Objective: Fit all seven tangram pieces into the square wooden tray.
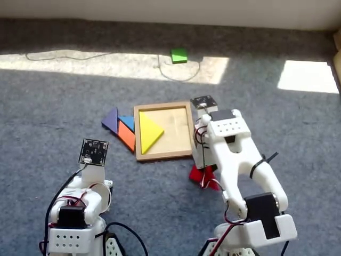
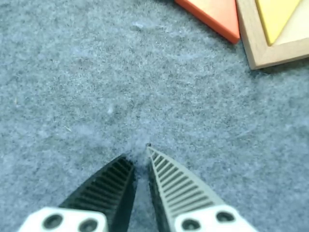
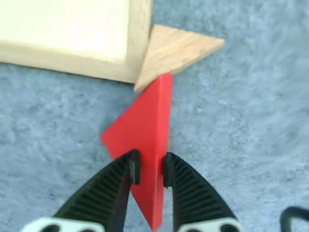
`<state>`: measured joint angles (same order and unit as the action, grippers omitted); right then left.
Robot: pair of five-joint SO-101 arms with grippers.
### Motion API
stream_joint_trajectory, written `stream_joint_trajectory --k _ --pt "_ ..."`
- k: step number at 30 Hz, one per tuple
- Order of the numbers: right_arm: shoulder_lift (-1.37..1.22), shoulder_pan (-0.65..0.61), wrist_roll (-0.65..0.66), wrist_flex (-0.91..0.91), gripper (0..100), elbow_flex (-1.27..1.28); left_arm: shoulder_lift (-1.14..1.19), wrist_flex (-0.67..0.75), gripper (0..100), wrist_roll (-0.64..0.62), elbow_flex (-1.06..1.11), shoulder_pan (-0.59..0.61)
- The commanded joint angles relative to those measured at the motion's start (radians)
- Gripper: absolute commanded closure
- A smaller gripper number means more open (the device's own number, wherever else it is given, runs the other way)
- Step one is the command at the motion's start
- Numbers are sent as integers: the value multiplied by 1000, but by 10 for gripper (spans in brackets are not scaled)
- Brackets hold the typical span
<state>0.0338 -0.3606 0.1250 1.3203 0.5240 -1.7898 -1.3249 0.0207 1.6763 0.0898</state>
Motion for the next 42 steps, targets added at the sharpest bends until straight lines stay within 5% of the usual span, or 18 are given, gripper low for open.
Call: stream_joint_trajectory --k 1,20,42 --pt "18 -85 3 36 991 -65 -22 -3 994 3 21 8" --pt "8 -289 -35 77 991 -163 -22 -3 994 3 21 8" --pt "5 -297 -25 76 991 12 -22 -3 994 3 21 8"
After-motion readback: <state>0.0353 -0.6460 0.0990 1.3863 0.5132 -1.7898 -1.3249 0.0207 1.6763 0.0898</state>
